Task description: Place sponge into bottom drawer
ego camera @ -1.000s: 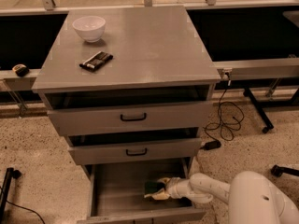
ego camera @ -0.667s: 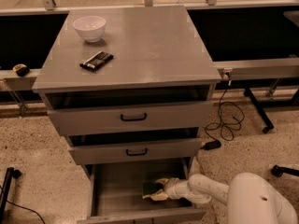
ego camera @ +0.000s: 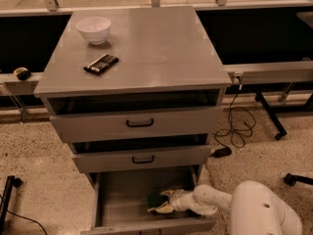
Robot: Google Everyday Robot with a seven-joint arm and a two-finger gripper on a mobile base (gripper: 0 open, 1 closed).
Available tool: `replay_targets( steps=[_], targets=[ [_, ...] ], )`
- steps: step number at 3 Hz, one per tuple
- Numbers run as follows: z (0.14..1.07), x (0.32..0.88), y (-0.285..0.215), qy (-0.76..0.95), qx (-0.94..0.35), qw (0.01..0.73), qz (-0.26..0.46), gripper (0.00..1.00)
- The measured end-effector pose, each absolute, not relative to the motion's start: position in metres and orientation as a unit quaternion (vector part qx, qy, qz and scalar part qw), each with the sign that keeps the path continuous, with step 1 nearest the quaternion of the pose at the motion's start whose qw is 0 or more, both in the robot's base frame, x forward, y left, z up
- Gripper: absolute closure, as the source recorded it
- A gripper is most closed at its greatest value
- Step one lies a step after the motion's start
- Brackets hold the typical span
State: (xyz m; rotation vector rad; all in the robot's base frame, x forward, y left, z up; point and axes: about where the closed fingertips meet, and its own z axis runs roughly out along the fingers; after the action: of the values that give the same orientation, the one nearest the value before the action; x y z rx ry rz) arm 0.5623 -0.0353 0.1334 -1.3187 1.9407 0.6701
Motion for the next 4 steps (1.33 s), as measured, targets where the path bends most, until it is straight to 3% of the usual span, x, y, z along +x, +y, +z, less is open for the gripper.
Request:
replay_targets(
  steps=[4],
  targets=[
    [0.1371, 0.5595, -0.0296, 0.744, -0.518, 0.341, 0.248, 0.05]
  ],
)
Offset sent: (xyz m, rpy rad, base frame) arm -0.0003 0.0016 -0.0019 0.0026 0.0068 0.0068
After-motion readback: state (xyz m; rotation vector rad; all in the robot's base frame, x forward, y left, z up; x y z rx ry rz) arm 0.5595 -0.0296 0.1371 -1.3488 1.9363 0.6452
